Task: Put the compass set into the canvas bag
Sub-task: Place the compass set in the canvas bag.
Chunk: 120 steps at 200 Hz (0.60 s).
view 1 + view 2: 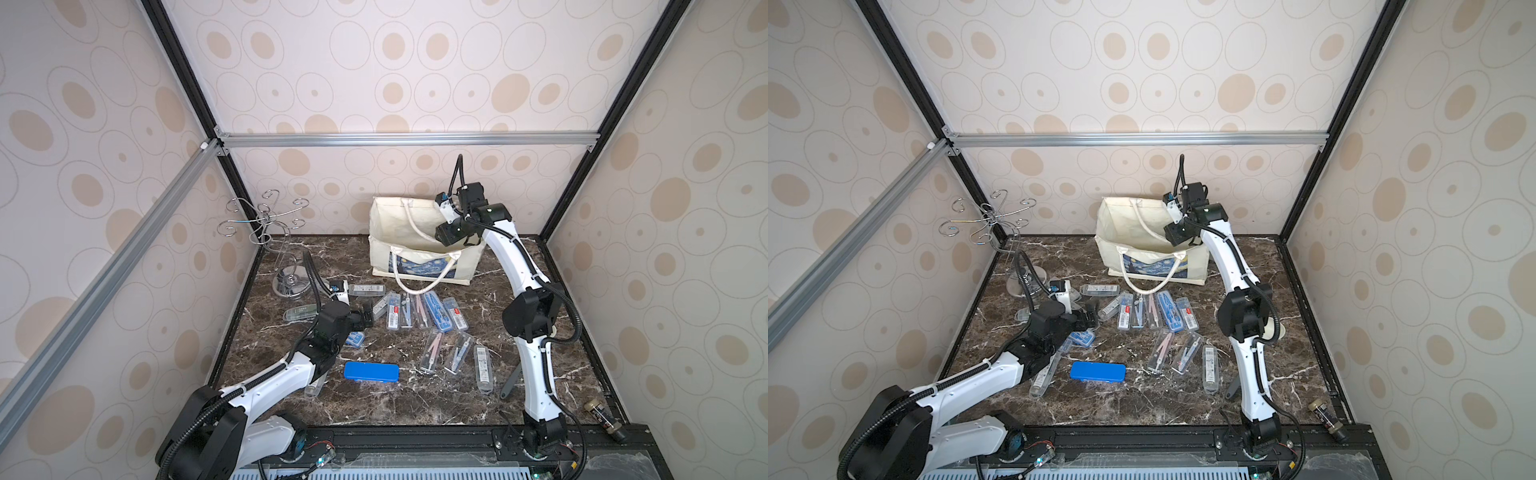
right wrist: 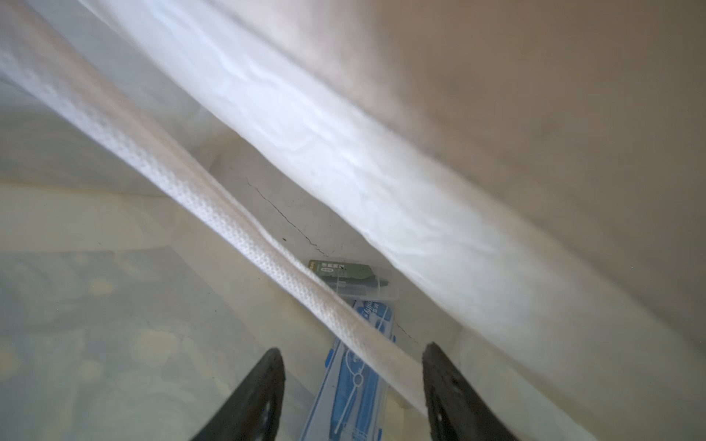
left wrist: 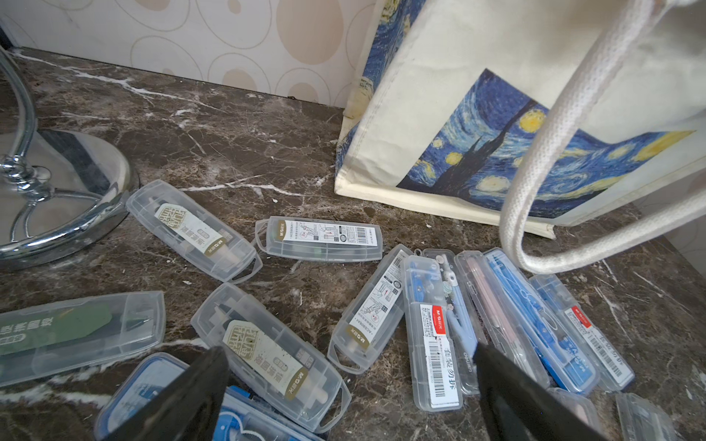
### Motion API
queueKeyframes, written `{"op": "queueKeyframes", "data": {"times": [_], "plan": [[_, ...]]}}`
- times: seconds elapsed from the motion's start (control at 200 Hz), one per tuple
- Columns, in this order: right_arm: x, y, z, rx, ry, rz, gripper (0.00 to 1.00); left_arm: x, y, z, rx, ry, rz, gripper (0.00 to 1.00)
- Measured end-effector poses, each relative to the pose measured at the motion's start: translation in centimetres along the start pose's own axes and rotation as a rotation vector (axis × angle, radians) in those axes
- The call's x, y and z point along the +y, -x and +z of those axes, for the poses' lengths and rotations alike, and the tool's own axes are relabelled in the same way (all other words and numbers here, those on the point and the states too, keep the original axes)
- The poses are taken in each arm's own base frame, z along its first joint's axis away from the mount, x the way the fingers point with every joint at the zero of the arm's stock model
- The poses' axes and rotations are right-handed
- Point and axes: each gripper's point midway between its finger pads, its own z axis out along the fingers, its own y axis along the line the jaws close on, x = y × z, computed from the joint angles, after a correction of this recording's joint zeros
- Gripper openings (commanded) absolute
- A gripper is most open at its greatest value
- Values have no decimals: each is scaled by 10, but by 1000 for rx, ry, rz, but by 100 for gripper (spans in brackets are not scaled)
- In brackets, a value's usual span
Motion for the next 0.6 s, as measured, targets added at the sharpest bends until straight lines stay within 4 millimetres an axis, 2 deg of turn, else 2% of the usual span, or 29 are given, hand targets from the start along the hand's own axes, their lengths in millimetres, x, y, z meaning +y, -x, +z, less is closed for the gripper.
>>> {"op": "queueKeyframes", "data": {"times": [0.15,0.27,0.395,0.51,0.6], "plan": [[9,30,-31,-110,37,31,62,5,-4,7,42,49,1,100],[17,62,-79,-239,61,39,62,13,-9,8,64,85,-12,100],[28,83,-127,-345,88,34,63,22,-13,8,80,120,-33,100],[38,86,-155,-386,117,37,64,29,-14,7,88,143,-51,100],[44,81,-164,-390,138,40,64,33,-14,5,89,152,-61,100]]}}
